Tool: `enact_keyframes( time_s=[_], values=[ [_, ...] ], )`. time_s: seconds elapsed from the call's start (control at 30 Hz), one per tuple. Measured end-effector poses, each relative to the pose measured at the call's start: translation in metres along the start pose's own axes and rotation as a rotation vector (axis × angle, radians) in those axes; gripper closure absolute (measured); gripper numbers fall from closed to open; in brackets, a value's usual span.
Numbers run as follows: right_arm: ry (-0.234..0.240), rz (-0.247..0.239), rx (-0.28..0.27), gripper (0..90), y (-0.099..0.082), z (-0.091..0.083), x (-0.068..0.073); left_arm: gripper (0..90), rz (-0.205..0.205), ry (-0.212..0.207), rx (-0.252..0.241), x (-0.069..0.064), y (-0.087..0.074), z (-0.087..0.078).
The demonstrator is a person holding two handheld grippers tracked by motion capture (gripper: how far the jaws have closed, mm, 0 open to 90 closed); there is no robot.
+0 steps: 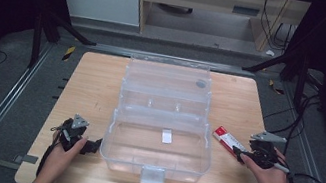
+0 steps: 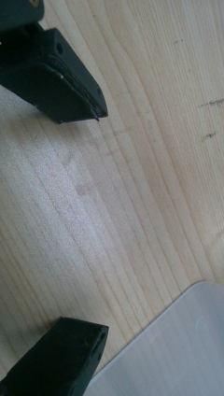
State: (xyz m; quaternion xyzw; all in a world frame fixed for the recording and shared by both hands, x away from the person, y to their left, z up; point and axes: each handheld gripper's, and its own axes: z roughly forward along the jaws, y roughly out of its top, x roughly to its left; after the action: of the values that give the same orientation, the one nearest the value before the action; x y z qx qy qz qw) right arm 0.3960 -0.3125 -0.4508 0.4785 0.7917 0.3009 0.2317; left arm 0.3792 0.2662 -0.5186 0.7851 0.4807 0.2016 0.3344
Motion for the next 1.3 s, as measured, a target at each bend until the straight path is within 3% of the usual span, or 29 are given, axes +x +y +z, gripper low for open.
enact_keyframes(
  time_s=[0.13,0.37,0.63,0.83,1.03,1.13,1.3],
  values=[
    [0.032,0.007,0.022,28.6,0.003,0.006,-0.008,0.0,-0.001,0.001,0.000,0.000,0.000,0.000],
    [0.035,-0.020,0.084,27.4,0.000,0.017,-0.012,0.0,-0.001,0.001,0.000,0.000,0.000,0.000],
    [0.042,-0.020,0.117,32.7,-0.006,0.023,-0.012,0.0,-0.001,0.001,0.000,0.000,0.000,0.000],
    [0.052,-0.030,0.125,41.8,-0.008,0.024,-0.011,0.0,0.000,-0.001,0.000,0.000,0.000,0.000],
    [0.016,-0.010,0.126,50.2,-0.007,0.025,-0.011,0.0,0.001,-0.002,0.000,0.000,0.000,0.000],
    [-0.002,0.020,0.136,49.8,-0.006,0.025,-0.010,0.0,0.002,-0.003,0.000,0.000,0.000,0.000],
    [0.005,0.018,0.144,46.4,-0.006,0.022,-0.005,0.0,0.005,-0.004,0.000,0.001,0.000,0.000]
  ],
)
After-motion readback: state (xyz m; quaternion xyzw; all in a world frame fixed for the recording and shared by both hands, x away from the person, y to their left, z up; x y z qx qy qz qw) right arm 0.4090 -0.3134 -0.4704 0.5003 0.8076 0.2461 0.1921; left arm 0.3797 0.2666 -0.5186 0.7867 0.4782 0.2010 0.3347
